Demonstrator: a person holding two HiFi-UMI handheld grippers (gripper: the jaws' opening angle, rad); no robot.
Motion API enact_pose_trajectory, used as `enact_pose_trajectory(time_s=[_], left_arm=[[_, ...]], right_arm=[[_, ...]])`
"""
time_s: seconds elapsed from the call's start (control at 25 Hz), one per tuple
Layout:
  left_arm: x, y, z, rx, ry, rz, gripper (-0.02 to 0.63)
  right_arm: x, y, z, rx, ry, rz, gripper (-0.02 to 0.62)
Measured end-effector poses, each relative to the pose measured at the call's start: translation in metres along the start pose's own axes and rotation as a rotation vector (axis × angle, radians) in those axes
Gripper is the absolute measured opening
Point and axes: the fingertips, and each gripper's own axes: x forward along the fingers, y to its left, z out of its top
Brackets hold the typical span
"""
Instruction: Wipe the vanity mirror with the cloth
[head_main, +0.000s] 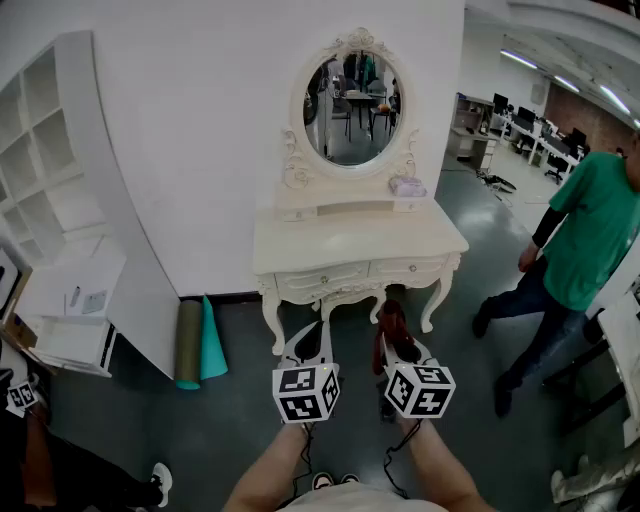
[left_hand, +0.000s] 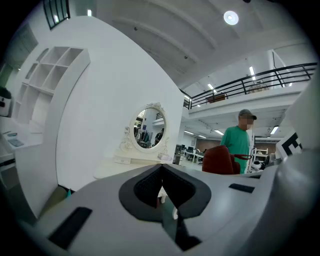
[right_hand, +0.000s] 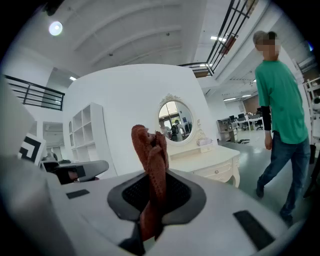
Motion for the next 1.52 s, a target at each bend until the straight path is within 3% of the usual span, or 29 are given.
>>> enact_pose_trajectory(time_s=[0.44,0.6,0.96,1.2,1.52], left_arm=[[0.002,0.009,0.003,0.0,-0.001,-0.005,0.011],[0.003,0.017,0.006,0.004,-0.001,-0.012,0.011],[0.021,0.039,0.0,-0.003,0.011,-0.018,0.011],[0.057,0.052,-0.003,-0.006,0.03,-0.008,0.011],[0.147,0.055,0.001,-0.001,0.044,0.006,0.011]], right_arm=[[0.006,0.007,0.002,-0.006,-0.006,-0.005,0.06],[0.012,0.013,-0.001,0.038,0.0,0.011,0.061],[0.03,0.001,-0.013,0.059,0.014,-0.042,0.061],[0.057,-0.022,-0.004,0.073,0.004,-0.068,0.061],[0.128,-0.074,0.025,0.071,0.014,-0.068,0.061]])
